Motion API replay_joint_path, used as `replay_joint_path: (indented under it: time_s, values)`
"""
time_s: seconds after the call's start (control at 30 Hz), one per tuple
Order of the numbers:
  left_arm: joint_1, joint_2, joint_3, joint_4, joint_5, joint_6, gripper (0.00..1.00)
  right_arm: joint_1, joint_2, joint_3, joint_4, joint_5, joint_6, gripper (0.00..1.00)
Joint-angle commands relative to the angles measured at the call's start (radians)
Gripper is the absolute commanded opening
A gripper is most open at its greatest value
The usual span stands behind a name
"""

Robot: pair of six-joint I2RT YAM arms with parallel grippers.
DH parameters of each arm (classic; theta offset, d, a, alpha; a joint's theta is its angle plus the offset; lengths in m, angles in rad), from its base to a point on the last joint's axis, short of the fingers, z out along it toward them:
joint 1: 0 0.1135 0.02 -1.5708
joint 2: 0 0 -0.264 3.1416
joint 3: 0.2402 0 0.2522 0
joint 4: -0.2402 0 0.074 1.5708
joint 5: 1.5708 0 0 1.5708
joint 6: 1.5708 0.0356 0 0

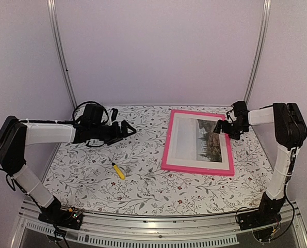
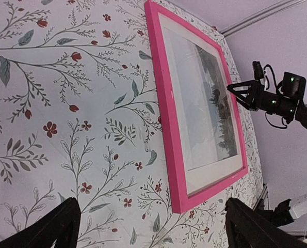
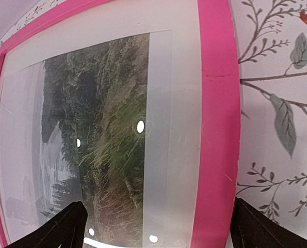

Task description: Take the photo out of the frame

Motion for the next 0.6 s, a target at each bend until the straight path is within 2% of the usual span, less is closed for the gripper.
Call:
replay_joint_path:
  time_s: [0.0, 0.3, 0.57]
  values:
    - [-0.01, 0.053, 0.047, 0.056, 0.03, -0.009, 0.99, 0.087, -0.008, 0.008, -0.054, -0.007, 0.032, 0.99]
    - [-0.018, 0.155, 0.077, 0.081, 0.045, -0.011, 0.99, 0.249, 0.059, 0.13, -0.106, 0.032, 0.014, 0.99]
    - [-0.033, 0.239, 0.078, 0.09, 0.02, -0.006, 0.99, 0.303, 0.158, 0.26, -0.14, 0.026, 0.011, 0.99]
